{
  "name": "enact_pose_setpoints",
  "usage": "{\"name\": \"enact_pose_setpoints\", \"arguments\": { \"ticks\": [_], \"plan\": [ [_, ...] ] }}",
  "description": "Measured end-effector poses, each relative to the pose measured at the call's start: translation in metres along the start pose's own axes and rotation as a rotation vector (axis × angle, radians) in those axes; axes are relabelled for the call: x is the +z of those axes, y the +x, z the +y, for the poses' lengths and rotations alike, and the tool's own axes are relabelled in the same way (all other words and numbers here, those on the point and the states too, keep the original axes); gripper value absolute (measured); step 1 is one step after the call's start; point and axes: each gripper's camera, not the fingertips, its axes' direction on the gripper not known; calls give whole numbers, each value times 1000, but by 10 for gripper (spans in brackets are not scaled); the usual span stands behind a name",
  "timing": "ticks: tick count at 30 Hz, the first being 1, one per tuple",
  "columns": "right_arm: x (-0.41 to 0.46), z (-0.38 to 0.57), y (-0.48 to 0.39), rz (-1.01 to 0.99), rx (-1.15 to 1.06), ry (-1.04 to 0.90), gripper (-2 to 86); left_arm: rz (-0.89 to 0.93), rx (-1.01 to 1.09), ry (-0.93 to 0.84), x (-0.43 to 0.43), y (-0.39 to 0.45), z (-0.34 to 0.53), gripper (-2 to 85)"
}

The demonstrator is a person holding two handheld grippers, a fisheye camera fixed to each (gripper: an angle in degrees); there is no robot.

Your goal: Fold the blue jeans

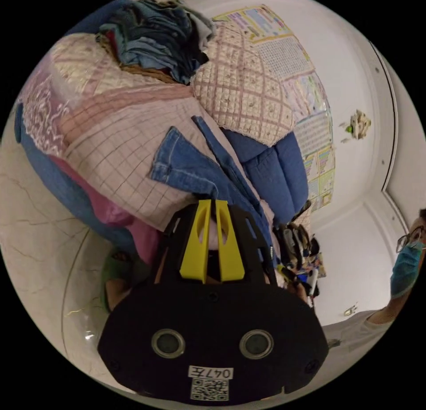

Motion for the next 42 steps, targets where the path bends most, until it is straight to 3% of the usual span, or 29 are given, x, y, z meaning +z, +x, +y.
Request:
{"name": "enact_pose_setpoints", "arguments": {
  "ticks": [8, 11, 15, 19, 29, 36, 42],
  "plan": [
    [-8, -29, -39, 143, -146, -40, 10, -224, 161, -42, 50, -18, 66, 23],
    [-17, -37, -45, 237, -135, -38, 9, -411, 199, -56, 71, -32, 105, 20],
    [-41, -59, -54, 380, -87, 70, 6, -608, 281, -56, 83, -58, 165, 5],
    [-56, -103, -76, 377, -112, 199, 14, -721, 422, 0, 96, -63, 221, -7],
    [5, -315, -104, 372, -304, 141, 76, -721, 802, -70, 219, -64, 359, -9],
    [88, -423, -92, 280, -309, -145, 52, -755, 921, -170, 297, -111, 448, -9],
    [84, -442, -172, 550, -527, -55, 1, -745, 900, -207, 321, -165, 475, -8]
  ]
}}
